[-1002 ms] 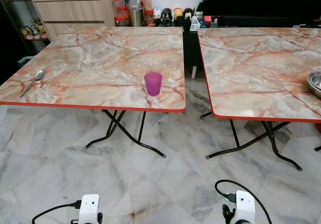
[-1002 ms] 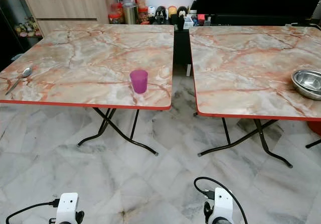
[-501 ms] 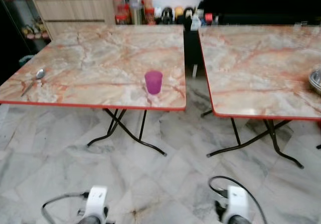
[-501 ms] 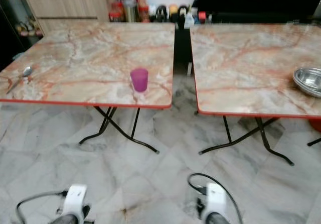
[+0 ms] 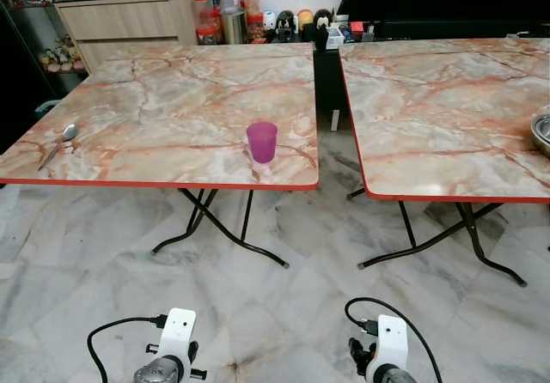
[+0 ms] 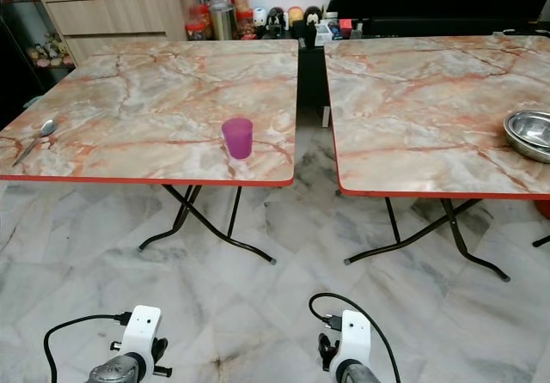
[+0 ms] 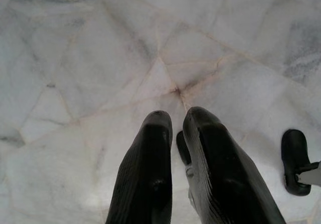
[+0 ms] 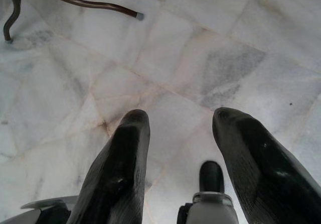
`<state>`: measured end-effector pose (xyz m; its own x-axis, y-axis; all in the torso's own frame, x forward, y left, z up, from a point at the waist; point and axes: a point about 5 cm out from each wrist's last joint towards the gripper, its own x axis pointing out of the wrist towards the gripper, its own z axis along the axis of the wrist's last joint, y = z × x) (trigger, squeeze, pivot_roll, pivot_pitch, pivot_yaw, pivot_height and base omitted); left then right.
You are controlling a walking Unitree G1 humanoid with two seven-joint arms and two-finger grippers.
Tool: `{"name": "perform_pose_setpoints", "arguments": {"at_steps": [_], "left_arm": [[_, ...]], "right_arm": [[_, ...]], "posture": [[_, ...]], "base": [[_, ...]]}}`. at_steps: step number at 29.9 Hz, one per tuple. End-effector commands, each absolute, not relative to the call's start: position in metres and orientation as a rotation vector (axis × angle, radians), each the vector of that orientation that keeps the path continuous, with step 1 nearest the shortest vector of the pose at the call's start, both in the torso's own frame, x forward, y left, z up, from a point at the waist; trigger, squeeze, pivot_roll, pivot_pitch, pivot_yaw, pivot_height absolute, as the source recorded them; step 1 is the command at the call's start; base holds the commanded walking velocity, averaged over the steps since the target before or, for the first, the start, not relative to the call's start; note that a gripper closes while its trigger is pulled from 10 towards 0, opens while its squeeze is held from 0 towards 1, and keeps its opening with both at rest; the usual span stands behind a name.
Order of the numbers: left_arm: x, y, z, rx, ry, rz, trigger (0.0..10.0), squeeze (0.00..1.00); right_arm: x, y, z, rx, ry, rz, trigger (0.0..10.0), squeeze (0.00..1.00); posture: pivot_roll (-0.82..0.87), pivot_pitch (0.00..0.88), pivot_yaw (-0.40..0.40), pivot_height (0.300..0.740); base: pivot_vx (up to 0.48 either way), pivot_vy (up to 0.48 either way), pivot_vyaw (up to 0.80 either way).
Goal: Setting the table
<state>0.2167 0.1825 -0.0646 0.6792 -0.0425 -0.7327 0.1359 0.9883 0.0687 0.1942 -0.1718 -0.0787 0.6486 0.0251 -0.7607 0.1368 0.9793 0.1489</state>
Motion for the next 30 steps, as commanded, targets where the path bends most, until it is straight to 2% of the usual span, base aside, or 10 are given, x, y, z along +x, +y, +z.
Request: {"name": "perform_pose_setpoints", "arguments": {"at_steps": [1, 13, 30], "left_arm": [[0.2168, 0.1894, -0.0638, 0.157, 0.820, -0.093, 10.0, 0.00], [0.2159, 0.1953, -0.0635, 0.141, 0.820, -0.053, 10.0, 0.00], [0.2137, 0.1934, -0.0655, 0.146, 0.835, -0.055, 10.0, 0.00]], "right_arm": [[0.1952, -0.1742, -0.0778, 0.188, 0.856, -0.068, 10.0, 0.00], [0.1942, -0.1806, -0.0778, 0.160, 0.862, -0.066, 10.0, 0.00], [0.1994, -0.1755, -0.0755, 0.151, 0.850, -0.045, 10.0, 0.00]], "posture": [[-0.04, 0.000, 0.067, 0.740], [-0.04, 0.000, 0.054, 0.740], [-0.04, 0.000, 0.053, 0.740]], "base": [[0.000, 0.000, 0.00], [0.000, 0.000, 0.00], [0.000, 0.480, 0.00]]}}
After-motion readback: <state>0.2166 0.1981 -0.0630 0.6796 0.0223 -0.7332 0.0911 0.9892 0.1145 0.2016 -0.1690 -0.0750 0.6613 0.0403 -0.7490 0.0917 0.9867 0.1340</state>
